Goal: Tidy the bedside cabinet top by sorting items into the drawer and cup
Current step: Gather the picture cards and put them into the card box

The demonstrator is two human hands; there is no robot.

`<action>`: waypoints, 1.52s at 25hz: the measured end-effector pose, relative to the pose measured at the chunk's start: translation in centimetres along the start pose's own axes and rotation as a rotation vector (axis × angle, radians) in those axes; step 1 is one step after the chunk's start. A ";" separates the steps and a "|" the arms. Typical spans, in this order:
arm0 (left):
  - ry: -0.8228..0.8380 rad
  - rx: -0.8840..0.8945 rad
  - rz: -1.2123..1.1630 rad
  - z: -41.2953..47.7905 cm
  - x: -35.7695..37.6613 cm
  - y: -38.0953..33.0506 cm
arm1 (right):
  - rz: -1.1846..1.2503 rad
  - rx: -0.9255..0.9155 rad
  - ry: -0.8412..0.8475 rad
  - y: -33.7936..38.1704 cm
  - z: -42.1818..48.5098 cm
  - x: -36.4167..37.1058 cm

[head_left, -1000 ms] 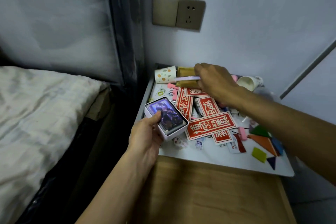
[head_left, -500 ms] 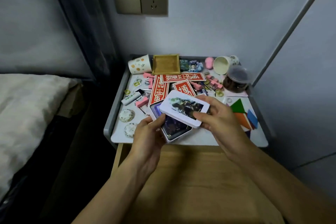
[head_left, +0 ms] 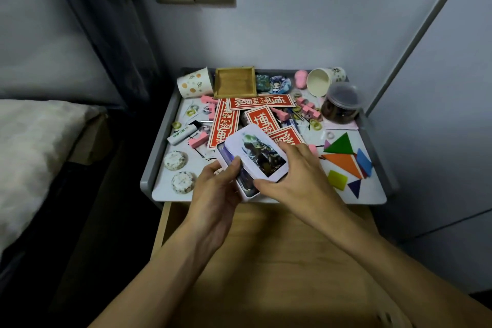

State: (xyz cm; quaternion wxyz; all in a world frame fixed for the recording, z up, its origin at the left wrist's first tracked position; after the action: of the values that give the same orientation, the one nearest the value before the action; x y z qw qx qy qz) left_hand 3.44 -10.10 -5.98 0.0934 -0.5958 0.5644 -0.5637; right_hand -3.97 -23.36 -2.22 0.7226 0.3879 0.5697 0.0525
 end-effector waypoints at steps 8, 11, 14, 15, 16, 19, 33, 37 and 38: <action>0.057 -0.017 -0.015 -0.4 0.9 0.2 | -0.031 -0.124 -0.077 0.7 -1.1 0.0; 0.064 -0.014 -0.028 -0.5 1.0 0.2 | -0.079 -0.133 -0.084 0.9 -1.3 0.3; 0.062 -0.012 -0.019 -0.6 1.0 0.2 | -0.097 -0.142 -0.091 1.1 -1.4 0.5; 0.063 -0.012 -0.027 -0.6 1.0 0.1 | -0.095 -0.144 -0.091 1.1 -1.4 0.5; 0.065 -0.014 -0.038 -0.7 1.1 0.1 | -0.092 -0.149 -0.092 1.1 -1.5 0.4; 0.055 -0.020 -0.038 -0.9 1.1 0.0 | -0.098 -0.159 -0.085 1.2 -1.5 0.3; -0.016 0.015 0.009 -1.3 1.0 -0.2 | -0.201 -0.160 0.006 1.0 -2.0 1.5; -0.016 0.024 0.000 -1.3 1.2 -0.2 | -0.313 -0.191 -0.044 1.0 -2.3 1.6; -0.025 0.018 -0.003 -1.3 1.2 -0.1 | -0.326 -0.195 -0.052 1.0 -2.4 1.7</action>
State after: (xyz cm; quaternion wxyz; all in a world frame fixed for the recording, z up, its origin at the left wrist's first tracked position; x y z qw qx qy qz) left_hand 2.19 -10.31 -4.80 0.1050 -0.6027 0.5574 -0.5613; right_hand -5.05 -20.61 -3.01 0.7703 0.2198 0.5982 -0.0206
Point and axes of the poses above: each hand's wrist, its own z-axis towards the middle knuckle, its own x-axis out of the palm, y = z × x, the point moved 4 cm from there along z, towards the middle knuckle, and after that the axes turned 2 degrees about -z, right-handed, at the moved point
